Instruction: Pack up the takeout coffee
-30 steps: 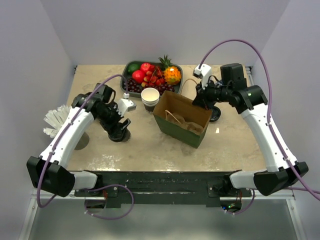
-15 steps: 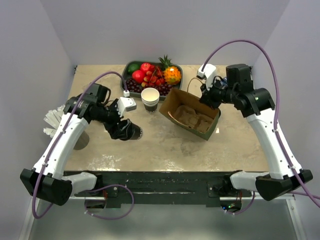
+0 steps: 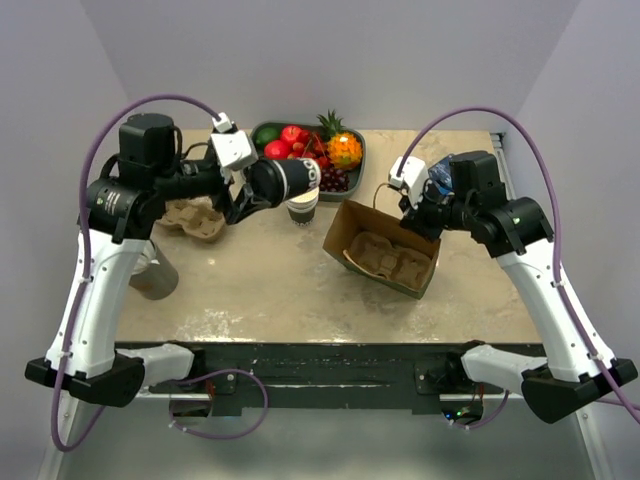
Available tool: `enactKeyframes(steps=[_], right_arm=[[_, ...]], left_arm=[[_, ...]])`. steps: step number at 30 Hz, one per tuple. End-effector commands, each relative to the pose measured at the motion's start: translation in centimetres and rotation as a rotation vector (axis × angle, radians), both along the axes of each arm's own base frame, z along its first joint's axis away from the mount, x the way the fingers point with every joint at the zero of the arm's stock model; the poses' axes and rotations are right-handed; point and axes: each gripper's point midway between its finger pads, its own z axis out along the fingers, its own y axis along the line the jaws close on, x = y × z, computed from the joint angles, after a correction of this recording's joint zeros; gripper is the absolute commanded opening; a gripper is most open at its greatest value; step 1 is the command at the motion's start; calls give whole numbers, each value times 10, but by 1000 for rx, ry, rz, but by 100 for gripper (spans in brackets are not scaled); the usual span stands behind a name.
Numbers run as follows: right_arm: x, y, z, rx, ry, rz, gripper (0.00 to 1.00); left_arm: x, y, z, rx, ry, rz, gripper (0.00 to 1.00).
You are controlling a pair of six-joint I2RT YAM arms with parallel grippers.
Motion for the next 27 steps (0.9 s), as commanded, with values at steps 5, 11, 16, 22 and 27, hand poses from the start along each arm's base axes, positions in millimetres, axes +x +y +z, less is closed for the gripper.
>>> enactKeyframes(steps=[5, 11, 16, 22, 27], right_arm=[[2, 5, 15, 52, -33, -39, 0], [4, 3, 17, 67, -31, -86, 0], [9, -1, 19, 79, -31, -142, 0], [13, -2, 24, 89, -40, -158, 0], [14, -1, 27, 77, -59, -133, 0]], left_arm=[[-13, -83, 57, -168, -76, -259, 0], [-25, -108, 40, -151, -62, -347, 0], [-33, -109, 29, -134, -49, -357, 0], [-39, -112, 15, -116, -21, -367, 0], [-34, -130, 3, -69, 38, -404, 0]])
